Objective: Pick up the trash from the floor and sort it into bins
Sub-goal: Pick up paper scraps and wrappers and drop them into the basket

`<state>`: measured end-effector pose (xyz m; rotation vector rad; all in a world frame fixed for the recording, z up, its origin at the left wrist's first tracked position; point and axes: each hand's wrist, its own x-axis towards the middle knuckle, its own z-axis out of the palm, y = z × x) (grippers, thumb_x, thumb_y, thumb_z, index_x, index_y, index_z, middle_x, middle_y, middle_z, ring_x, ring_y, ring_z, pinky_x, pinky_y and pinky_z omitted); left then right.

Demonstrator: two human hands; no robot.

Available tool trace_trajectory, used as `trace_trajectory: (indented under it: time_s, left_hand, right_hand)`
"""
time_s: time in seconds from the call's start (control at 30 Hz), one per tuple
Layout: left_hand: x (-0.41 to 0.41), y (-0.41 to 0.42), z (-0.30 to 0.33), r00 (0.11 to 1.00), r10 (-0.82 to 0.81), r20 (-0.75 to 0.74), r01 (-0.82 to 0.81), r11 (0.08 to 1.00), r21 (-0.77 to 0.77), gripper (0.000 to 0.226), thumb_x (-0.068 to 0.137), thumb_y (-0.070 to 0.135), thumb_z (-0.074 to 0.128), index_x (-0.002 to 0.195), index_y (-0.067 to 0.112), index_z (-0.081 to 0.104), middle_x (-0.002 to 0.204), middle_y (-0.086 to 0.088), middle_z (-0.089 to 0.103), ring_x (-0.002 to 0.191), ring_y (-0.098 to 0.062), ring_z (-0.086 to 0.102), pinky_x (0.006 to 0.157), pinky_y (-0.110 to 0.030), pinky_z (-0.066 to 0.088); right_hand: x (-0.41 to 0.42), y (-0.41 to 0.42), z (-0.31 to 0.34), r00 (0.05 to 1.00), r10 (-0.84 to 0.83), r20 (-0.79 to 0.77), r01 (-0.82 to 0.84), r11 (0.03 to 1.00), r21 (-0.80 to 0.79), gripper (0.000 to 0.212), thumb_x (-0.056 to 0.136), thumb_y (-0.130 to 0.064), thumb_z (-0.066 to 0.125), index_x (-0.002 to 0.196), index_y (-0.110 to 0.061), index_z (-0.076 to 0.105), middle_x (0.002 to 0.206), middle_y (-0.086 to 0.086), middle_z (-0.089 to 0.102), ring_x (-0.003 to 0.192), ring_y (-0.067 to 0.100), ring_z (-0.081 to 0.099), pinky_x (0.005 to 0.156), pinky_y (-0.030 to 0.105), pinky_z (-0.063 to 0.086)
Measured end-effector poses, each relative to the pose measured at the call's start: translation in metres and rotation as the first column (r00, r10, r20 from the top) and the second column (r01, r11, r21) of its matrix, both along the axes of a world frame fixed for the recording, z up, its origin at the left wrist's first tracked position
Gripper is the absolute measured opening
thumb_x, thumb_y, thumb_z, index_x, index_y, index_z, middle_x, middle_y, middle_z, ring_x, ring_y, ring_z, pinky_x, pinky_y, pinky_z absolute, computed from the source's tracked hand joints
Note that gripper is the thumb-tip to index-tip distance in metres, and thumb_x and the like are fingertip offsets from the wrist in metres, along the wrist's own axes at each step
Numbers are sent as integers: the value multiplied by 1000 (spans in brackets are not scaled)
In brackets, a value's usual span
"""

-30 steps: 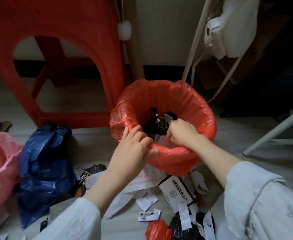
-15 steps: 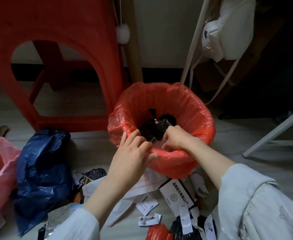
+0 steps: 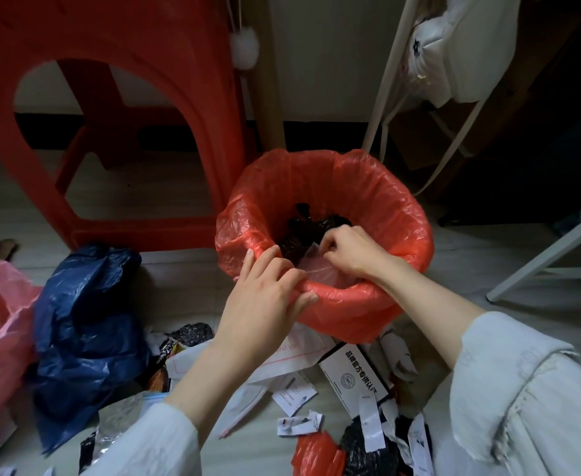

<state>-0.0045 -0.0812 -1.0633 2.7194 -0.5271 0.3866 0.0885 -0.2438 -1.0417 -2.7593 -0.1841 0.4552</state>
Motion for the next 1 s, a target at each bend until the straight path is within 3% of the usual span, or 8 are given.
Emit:
trace_trajectory:
  time_s: [0.1,0.2,0.33,0.5,0.67,0.8,0.87,1.0]
  left_hand:
    - [0,-1,1,1000,-1,-4,1,1000,-5,48,86,49,36,97,15,69,96,-3,66,118,-30,54,104,-48,20]
    - [0,-2,0,1000,-4,1,4,1000,8,48,85,48,37,96,15,69,95,-3,66,118,-31,54,104,-48,20]
    - [0,-1,-1,1000,-10,-1,10,1000,3,47,85,49,38,97,14,69,95,-3,65,118,-31,54,104,-49,20]
    - [0,-1,-2,1000,-11,-9,11,1000,-2,48,85,48,38,96,14,69,95,-4,65,118,-32,54,104,-50,23]
    - [-2,1,1,999,-17,-47,18,999,32,51,86,49,36,104,13,68,103,-6,66,124,-35,49,104,-54,22]
    - [-13,-5,16,995,39,-94,-25,989,144,49,89,41,32,113,14,65,117,-9,64,126,-32,48,111,-52,16]
    - [-21,-15,28,996,15,-93,-5,994,108,43,86,31,35,113,13,64,116,-12,63,122,-33,51,108,-52,25]
    - [-44,-42,43,988,-145,-58,147,989,34,38,86,21,36,109,10,64,109,-11,63,106,-32,58,83,-42,50]
  right_hand:
    - [4,-4,-2,993,-92,67,90,995,33,16,79,-18,70,77,-23,55,96,7,62,97,28,59,75,32,47]
    - [5,-4,-3,988,-128,85,125,991,41,11,80,-18,70,73,-24,64,99,9,66,96,27,62,79,33,51]
    - [7,0,-4,992,-126,7,125,990,66,14,83,-8,65,80,-19,73,86,9,70,75,20,69,70,27,54]
    - [10,3,2,989,-114,-94,119,991,59,28,85,1,56,101,-14,73,96,8,72,92,18,67,73,18,45]
    - [-8,-9,25,995,-69,-76,81,982,169,39,93,-4,44,123,-22,62,120,6,64,106,17,63,89,23,48]
    - [-43,-27,54,986,-148,73,112,924,367,32,95,-9,44,117,-19,65,112,-4,67,88,8,64,83,20,50]
    - [-67,-39,61,966,-250,69,183,844,505,30,95,-7,44,112,-15,67,106,1,69,86,9,65,84,26,53]
    - [-123,-69,53,926,-376,40,274,740,614,27,94,-4,45,104,-16,67,90,0,69,70,5,64,69,16,51]
